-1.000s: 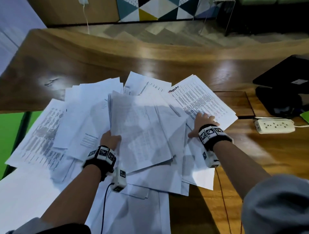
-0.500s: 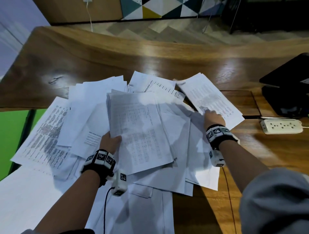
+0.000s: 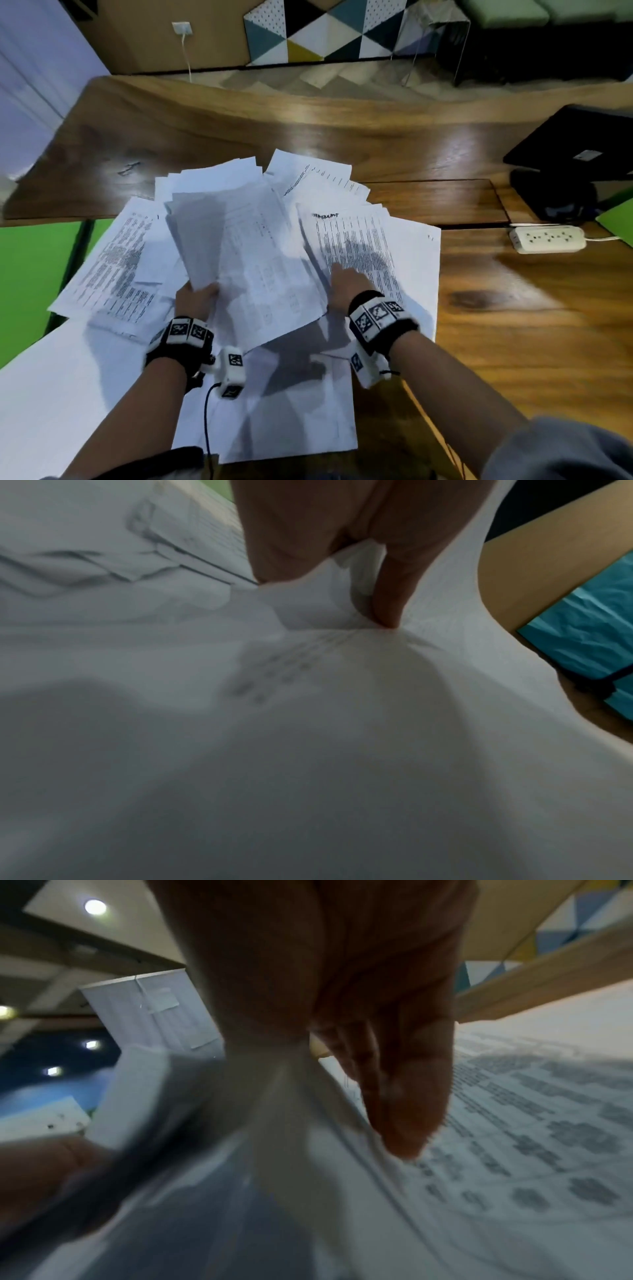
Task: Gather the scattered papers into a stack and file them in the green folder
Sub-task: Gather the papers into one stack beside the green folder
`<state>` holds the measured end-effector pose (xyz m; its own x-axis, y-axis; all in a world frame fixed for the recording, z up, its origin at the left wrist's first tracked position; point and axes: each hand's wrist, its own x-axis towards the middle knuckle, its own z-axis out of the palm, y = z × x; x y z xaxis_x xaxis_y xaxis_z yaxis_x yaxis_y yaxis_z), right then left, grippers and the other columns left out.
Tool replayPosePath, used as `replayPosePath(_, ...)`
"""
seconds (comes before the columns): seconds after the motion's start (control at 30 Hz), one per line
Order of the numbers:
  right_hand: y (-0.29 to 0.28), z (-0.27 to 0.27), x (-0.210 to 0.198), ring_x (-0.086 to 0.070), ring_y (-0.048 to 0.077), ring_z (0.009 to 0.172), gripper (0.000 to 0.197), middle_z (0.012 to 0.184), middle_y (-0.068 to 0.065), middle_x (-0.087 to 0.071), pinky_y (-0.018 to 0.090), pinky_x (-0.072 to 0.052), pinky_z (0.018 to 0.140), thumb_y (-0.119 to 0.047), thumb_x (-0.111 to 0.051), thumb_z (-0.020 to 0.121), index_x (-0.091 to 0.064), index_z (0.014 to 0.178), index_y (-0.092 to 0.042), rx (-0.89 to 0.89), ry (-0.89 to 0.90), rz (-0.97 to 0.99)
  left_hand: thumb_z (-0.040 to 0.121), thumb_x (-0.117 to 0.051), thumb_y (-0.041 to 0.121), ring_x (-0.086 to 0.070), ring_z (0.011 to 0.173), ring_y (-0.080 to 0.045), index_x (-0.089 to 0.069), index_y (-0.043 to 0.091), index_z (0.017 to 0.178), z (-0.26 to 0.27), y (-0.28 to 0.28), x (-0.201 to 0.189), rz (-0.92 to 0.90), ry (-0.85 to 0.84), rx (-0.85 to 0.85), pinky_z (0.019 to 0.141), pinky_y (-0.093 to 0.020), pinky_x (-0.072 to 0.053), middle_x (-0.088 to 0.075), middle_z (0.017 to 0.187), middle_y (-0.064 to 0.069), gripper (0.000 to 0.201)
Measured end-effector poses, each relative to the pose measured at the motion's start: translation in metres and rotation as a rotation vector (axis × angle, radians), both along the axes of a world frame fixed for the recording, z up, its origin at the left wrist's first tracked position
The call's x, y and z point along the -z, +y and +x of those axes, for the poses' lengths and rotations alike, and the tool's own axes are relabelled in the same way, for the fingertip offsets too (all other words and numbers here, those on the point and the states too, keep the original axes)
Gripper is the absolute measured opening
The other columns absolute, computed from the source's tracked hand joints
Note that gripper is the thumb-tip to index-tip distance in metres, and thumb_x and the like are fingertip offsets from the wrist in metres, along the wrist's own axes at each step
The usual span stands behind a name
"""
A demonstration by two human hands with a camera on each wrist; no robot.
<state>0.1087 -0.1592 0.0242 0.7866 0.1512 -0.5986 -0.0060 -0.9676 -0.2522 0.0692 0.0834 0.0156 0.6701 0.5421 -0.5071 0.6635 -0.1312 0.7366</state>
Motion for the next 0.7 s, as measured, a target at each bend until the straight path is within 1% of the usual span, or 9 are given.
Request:
replayPosePath(0.07, -0.008, -0.003, 0.003, -0.058, 0.034, 0.112, 0.058, 0.126, 0.015, -0.057, 0.036, -0.048, 0.082, -0.031, -0.064, 0.085, -0.041, 0.133, -0.006, 0.018, 0.071, 0.109, 0.052, -0.052, 0.027, -0.058, 0.106, -0.040, -0.055, -0.009, 0.122, -0.006, 0.000, -0.002, 0.019, 0.000, 0.012, 0.084, -0.040, -0.043, -0.059, 0.122, -0.032, 0.079)
replayPosePath(0.13, -0.031, -0.001, 0.004, -0.059, 0.030, 0.113, 0.065, 0.126, 0.011, -0.060, 0.036, -0.049, 0.093, -0.048, -0.064, 0.084, -0.048, 0.134, -0.010, 0.172, 0.050, 0.265, 0.051, -0.050, 0.026, -0.057, 0.112, -0.044, -0.054, -0.009, 0.124, -0.011, 0.004, -0.004, 0.041, 0.021, 0.022, 0.087, -0.040, -0.044, -0.058, 0.124, -0.032, 0.081)
replayPosePath(0.2, -0.066, 0.007, 0.008, -0.059, 0.027, 0.111, 0.056, 0.123, 0.011, -0.063, 0.035, -0.047, 0.097, -0.048, -0.062, 0.084, -0.057, 0.127, -0.013, 0.389, -0.106, 0.279, 0.052, -0.051, 0.027, -0.056, 0.114, -0.044, -0.054, -0.009, 0.125, -0.014, 0.007, -0.006, 0.060, 0.047, 0.029, 0.087, -0.040, -0.044, -0.058, 0.124, -0.032, 0.081)
replayPosePath(0.23, -0.082, 0.010, 0.011, -0.055, 0.028, 0.115, 0.053, 0.125, 0.013, -0.060, 0.035, -0.045, 0.099, -0.044, -0.062, 0.085, -0.056, 0.127, -0.012, 0.472, -0.179, 0.204, 0.056, -0.055, 0.027, -0.056, 0.114, -0.044, -0.054, -0.008, 0.126, -0.015, 0.009, -0.007, 0.076, 0.059, 0.040, 0.088, -0.040, -0.044, -0.058, 0.125, -0.032, 0.078)
replayPosePath(0.33, -0.110, 0.009, 0.023, -0.032, 0.037, 0.136, 0.077, 0.146, 0.021, -0.034, 0.045, -0.033, 0.109, -0.045, -0.063, 0.085, -0.032, 0.144, -0.008, 0.602, -0.120, -0.045, 0.083, -0.060, 0.009, -0.054, 0.116, -0.044, -0.052, -0.007, 0.128, -0.016, 0.013, -0.004, 0.165, 0.117, 0.069, 0.094, -0.042, -0.044, -0.056, 0.128, -0.031, 0.048)
replayPosePath(0.4, -0.107, 0.001, 0.029, -0.023, 0.038, 0.141, 0.093, 0.152, 0.021, -0.022, 0.048, -0.028, 0.113, -0.050, -0.065, 0.082, -0.018, 0.149, -0.006, 0.604, -0.013, -0.074, 0.086, -0.056, 0.005, -0.055, 0.115, -0.044, -0.053, -0.006, 0.127, -0.016, 0.016, 0.000, 0.197, 0.134, 0.091, 0.095, -0.043, -0.044, -0.057, 0.127, -0.030, 0.043)
replayPosePath(0.53, -0.076, -0.005, 0.039, -0.023, 0.038, 0.139, 0.090, 0.152, 0.017, -0.020, 0.049, -0.033, 0.109, -0.044, -0.064, 0.082, -0.016, 0.150, -0.010, 0.575, 0.009, 0.062, 0.086, -0.056, 0.005, -0.058, 0.109, -0.041, -0.054, -0.004, 0.126, -0.016, 0.017, 0.007, 0.205, 0.138, 0.105, 0.094, -0.041, -0.047, -0.059, 0.125, -0.028, 0.042)
replayPosePath(0.63, -0.051, -0.009, 0.044, -0.027, 0.037, 0.131, 0.075, 0.142, 0.014, -0.024, 0.046, -0.040, 0.098, -0.033, -0.065, 0.081, -0.028, 0.143, -0.010, 0.752, -0.103, 0.129, 0.087, -0.052, 0.003, -0.053, 0.089, -0.028, -0.055, -0.005, 0.124, -0.018, 0.016, 0.013, 0.179, 0.128, 0.097, 0.080, -0.032, -0.043, -0.060, 0.121, -0.027, 0.039)
replayPosePath(0.7, -0.045, -0.009, 0.042, -0.027, 0.036, 0.128, 0.066, 0.137, 0.014, -0.025, 0.048, -0.041, 0.095, -0.028, -0.065, 0.081, -0.034, 0.136, -0.010, 0.869, -0.161, 0.087, 0.087, -0.052, 0.003, -0.051, 0.086, -0.027, -0.056, -0.004, 0.123, -0.019, 0.017, 0.017, 0.176, 0.120, 0.097, 0.077, -0.031, -0.041, -0.061, 0.119, -0.028, 0.038)
